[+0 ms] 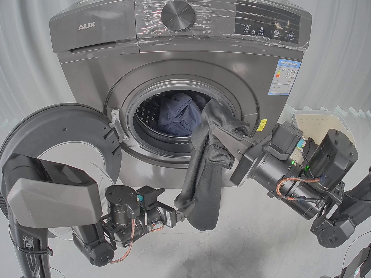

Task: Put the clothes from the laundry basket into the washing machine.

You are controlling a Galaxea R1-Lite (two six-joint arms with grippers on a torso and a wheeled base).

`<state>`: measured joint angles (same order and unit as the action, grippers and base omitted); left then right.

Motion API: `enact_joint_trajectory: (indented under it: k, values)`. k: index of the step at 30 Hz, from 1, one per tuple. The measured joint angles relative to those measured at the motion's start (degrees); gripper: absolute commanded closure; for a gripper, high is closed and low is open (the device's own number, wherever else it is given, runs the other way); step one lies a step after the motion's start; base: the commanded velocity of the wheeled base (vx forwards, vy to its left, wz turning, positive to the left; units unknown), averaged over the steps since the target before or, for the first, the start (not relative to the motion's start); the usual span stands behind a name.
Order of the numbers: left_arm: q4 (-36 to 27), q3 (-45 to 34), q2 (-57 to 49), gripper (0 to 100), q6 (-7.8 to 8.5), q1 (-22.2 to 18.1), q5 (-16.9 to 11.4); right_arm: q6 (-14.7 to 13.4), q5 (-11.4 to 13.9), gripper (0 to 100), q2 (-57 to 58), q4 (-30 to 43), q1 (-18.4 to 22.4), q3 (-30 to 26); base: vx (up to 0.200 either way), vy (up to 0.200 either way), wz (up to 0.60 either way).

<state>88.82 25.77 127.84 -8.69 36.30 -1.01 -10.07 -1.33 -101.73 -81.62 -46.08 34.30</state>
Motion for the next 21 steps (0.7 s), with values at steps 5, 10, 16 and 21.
enact_joint_trajectory:
  k: [5, 10, 16, 21]
  values:
    - [0.0, 0.2, -1.7, 0, 0.13, -2.2, 0.0, 0.0, 0.0, 100, -0.1, 0.0, 0.2, 0.0, 0.000, 0.000, 0.00]
    - [0.0, 0.6, -2.4, 0, 0.16, -4.2, -0.2, 0.0, 0.1, 100, -0.1, 0.0, 0.4, -0.3, 0.000, 0.000, 0.00]
    - [0.0, 1.9, -2.1, 0, -0.09, -6.3, -0.4, 0.0, 0.2, 100, 0.0, 0.0, 0.7, -0.6, 0.000, 0.000, 0.00]
    - [0.0, 5.6, 0.5, 0, 0.02, -7.9, -0.6, 0.0, 0.6, 100, 0.1, 0.0, 0.5, -0.4, 0.000, 0.000, 0.00]
